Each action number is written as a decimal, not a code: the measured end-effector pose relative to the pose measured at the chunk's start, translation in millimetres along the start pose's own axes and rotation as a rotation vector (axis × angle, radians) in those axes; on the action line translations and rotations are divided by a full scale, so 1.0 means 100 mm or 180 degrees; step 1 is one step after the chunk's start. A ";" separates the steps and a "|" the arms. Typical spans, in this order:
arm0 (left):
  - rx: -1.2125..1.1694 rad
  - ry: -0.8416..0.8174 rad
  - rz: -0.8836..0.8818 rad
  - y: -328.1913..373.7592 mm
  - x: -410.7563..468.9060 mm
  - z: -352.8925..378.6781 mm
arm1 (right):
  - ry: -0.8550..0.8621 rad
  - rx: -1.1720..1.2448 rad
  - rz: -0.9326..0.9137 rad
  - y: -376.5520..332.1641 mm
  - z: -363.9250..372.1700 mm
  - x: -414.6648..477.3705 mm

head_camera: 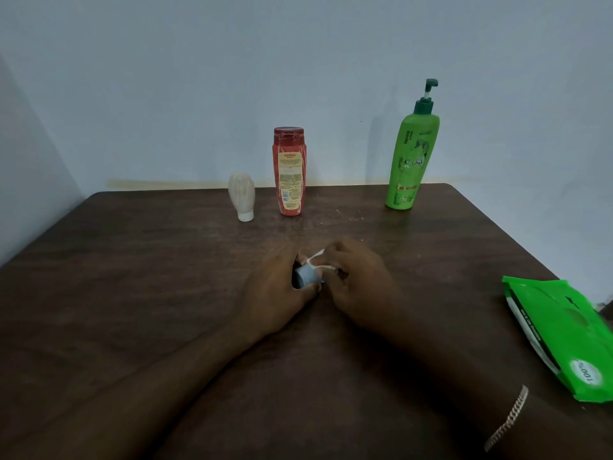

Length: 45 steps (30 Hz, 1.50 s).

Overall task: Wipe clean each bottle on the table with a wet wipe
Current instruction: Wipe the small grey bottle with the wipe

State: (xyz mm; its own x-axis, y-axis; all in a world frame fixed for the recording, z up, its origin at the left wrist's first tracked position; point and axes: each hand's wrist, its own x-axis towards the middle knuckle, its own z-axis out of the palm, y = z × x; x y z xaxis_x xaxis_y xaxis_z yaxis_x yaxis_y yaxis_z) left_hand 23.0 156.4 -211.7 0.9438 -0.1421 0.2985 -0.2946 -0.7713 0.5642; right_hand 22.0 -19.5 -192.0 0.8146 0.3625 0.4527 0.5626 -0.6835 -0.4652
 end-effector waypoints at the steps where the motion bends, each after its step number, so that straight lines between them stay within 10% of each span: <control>1: -0.0043 -0.0002 -0.0010 0.00 -0.01 0.00 | -0.0065 0.0011 -0.0093 -0.06 0.03 -0.02; 23: 0.0033 0.0261 0.0543 -0.04 -0.01 0.01 | 0.0908 0.0095 0.1128 0.30 -0.11 0.05; 45: 0.0294 0.0467 0.1139 -0.05 0.00 0.06 | 0.0337 -0.0403 0.0820 0.06 -0.15 0.08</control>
State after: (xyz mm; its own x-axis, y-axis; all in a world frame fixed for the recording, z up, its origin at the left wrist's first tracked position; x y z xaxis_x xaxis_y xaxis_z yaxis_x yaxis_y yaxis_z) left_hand 25.6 156.6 -218.7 0.7504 -0.3271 0.5743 -0.5800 -0.7426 0.3348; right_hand 29.3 -29.7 -180.1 0.9053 0.1034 0.4121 0.3120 -0.8202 -0.4795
